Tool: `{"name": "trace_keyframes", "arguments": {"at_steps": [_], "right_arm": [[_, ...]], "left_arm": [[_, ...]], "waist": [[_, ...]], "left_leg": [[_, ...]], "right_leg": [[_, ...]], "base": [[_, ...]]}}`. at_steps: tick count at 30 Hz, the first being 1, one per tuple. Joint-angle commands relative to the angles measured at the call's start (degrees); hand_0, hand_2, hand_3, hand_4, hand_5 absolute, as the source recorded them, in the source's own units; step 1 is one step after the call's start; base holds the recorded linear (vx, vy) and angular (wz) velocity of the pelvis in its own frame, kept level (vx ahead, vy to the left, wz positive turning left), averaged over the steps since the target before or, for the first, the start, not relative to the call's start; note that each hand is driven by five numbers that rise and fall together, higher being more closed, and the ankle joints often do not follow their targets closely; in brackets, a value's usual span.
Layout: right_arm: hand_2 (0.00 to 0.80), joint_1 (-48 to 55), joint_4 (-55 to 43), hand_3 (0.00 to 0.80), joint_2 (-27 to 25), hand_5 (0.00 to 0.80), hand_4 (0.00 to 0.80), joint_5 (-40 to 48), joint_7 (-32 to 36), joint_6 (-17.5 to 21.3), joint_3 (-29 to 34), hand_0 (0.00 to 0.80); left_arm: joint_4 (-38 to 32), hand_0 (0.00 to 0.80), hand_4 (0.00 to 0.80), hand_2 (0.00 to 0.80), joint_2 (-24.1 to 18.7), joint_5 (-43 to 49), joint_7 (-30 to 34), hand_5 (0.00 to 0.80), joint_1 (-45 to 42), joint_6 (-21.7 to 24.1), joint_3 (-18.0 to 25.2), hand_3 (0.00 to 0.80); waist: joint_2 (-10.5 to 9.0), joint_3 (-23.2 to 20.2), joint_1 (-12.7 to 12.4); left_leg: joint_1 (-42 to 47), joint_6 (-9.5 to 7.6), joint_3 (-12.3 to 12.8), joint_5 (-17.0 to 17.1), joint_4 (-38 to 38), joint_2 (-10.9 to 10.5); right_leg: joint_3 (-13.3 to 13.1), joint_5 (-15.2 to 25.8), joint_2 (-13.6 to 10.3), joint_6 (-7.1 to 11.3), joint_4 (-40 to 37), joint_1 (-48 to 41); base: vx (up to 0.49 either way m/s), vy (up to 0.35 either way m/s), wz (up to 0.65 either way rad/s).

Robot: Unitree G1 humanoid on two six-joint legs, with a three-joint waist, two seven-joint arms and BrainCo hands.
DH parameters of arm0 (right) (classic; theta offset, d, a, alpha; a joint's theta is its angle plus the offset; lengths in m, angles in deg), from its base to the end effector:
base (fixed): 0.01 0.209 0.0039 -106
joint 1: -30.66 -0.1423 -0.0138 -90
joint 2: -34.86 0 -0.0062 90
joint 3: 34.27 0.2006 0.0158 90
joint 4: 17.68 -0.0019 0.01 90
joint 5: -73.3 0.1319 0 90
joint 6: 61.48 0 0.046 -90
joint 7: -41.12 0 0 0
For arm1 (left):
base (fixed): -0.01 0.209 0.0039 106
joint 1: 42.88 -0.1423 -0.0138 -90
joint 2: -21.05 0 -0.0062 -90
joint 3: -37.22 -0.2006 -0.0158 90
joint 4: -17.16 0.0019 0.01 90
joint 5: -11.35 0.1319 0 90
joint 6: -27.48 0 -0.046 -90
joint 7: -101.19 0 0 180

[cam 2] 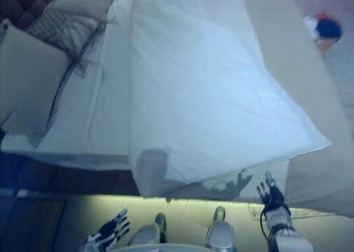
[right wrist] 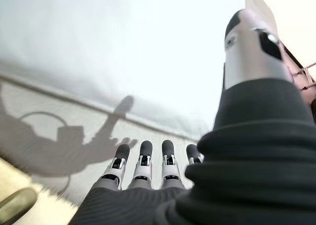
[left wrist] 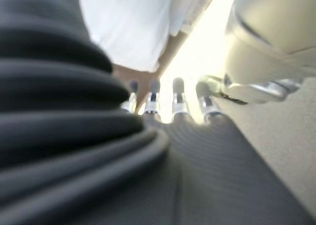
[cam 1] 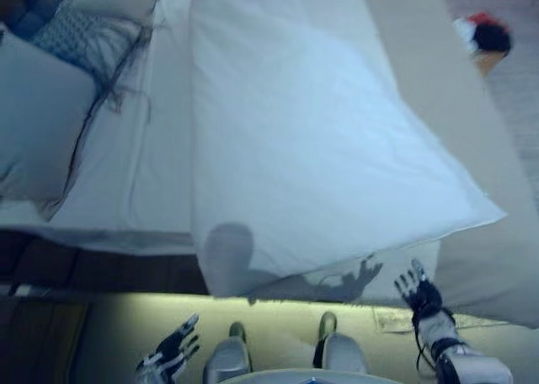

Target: Make the bed neatly

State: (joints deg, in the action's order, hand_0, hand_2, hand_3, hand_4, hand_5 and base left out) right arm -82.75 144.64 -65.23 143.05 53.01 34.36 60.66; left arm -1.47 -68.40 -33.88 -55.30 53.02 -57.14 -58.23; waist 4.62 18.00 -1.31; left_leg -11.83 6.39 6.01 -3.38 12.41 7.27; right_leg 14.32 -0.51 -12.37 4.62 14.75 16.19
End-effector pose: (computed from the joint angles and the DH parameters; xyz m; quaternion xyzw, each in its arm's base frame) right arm 0.2099 -0.3051 -0.0385 0.3859 0.1542 -0.2777 0.8661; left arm 0.1093 0.2417 -0.1130 -0.2626 0.4010 0.0722 0.8746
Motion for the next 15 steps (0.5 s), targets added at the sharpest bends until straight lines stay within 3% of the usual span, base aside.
{"name": "trace_keyframes", "arguments": {"at_steps": [1,5,9,15], "right_arm": [[0.000,-4.5,-1.6,0.000,-0.9,0.000,0.000,5.7,-1.7,-0.9,0.8,0.000],[0.000,-8.2,-0.7,0.000,-4.1,0.000,0.000,10.4,-1.1,-3.4,1.0,0.000],[0.000,-11.7,0.0,0.000,-8.5,0.000,0.000,10.2,-2.3,-5.3,0.9,0.000],[0.000,-17.1,1.5,0.000,-15.8,0.000,0.000,9.1,-3.6,-8.1,1.1,0.000]], "left_arm": [[-4.7,0.000,0.000,0.000,-2.0,-7.5,1.6,0.000,2.7,2.2,-2.8,0.000],[-10.4,0.000,0.000,0.000,-2.2,-11.5,0.3,0.000,4.5,2.2,-4.8,0.000],[-15.4,0.000,0.000,0.000,-2.7,-14.7,-1.6,0.000,4.4,2.5,-6.1,0.000],[-20.7,0.000,0.000,0.000,-3.2,-18.5,-1.9,0.000,2.5,3.1,-6.1,0.000]], "waist": [[-2.50,4.2,-2.0],[-1.57,6.8,-2.3],[0.06,9.0,-2.8],[2.32,11.6,-3.5]], "left_leg": [[-6.0,-0.01,-1.8,-1.2,7.5,2.5],[-13.1,-0.35,-2.8,-1.4,10.9,1.6],[-18.5,-0.90,-3.6,-1.5,13.4,1.2],[-25.1,-1.23,-4.0,-2.1,17.9,0.8]], "right_leg": [[-3.9,1.7,-5.2,4.19,3.8,4.5],[-4.6,0.6,-5.4,3.73,8.1,11.4],[-5.0,-2.4,-5.5,2.78,15.5,17.3],[-5.5,-4.3,-6.2,1.49,20.4,23.4]], "base": [[-0.190,-0.073,0.16],[-0.145,-0.082,0.10],[-0.109,-0.055,-0.02],[-0.061,-0.058,-0.03]]}}
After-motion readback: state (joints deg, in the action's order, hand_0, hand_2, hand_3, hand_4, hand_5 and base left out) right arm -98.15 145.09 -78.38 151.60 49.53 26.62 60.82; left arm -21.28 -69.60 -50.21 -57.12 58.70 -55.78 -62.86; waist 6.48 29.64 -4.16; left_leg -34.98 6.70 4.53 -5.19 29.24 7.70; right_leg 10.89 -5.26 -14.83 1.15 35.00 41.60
